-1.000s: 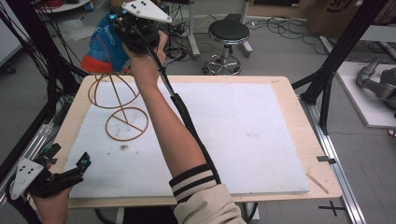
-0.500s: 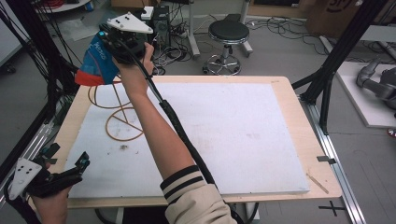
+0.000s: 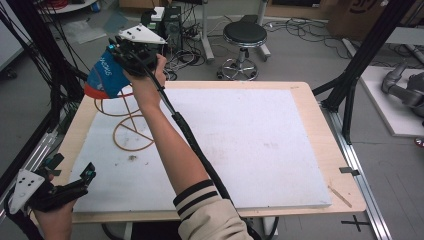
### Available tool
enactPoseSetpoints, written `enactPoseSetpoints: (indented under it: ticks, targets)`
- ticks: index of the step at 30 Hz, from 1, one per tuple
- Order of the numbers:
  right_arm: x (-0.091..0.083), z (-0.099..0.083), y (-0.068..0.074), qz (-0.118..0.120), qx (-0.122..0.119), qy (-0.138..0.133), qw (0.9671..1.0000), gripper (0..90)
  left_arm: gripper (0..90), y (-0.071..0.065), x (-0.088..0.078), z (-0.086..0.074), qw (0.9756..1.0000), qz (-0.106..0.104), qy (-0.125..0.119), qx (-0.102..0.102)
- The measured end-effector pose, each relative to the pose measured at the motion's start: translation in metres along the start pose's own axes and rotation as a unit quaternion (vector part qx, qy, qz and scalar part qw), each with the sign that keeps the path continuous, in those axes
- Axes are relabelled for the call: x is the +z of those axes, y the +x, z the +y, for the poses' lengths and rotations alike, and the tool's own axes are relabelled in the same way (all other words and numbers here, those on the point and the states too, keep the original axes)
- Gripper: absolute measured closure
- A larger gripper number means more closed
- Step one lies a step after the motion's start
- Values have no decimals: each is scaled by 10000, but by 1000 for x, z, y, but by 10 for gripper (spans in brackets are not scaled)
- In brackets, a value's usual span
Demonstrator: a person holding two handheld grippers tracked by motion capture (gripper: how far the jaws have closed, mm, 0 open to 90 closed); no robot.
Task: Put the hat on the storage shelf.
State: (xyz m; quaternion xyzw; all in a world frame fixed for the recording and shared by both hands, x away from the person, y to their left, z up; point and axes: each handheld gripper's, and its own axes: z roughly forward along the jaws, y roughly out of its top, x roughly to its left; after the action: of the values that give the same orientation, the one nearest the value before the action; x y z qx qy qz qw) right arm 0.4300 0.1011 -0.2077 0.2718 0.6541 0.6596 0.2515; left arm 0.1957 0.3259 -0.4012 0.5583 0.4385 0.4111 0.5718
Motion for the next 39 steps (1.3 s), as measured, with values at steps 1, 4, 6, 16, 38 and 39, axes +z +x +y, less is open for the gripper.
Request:
enactPoseSetpoints:
  ticks: [1, 4, 6, 16, 38, 39]
  targets:
    - [0, 0, -1, -10, -3, -8, 10000, 763, 25, 0, 0, 0, 10000, 0, 0, 0]
    - [-1, 0, -1, 11, 28, -29, 10000, 735, 25, 0, 0, 0, 10000, -1, 6, -2]
    - [-1, 0, -1, 2, -2, -19, 10000, 733, 25, 0, 0, 0, 10000, 7, -10, -16]
    - [-1, 0, 2, -28, -129, 20, 9999, 682, 25, 0, 1, 0, 10000, 7, 7, -2]
    - [-22, 5, -15, -818, -197, -146, 9963, 315, 25, -7, 14, 0, 9999, -142, 23, 22]
    - [-22, 5, -15, -818, -197, -146, 9963, 315, 25, -7, 14, 0, 9999, -142, 23, 22]
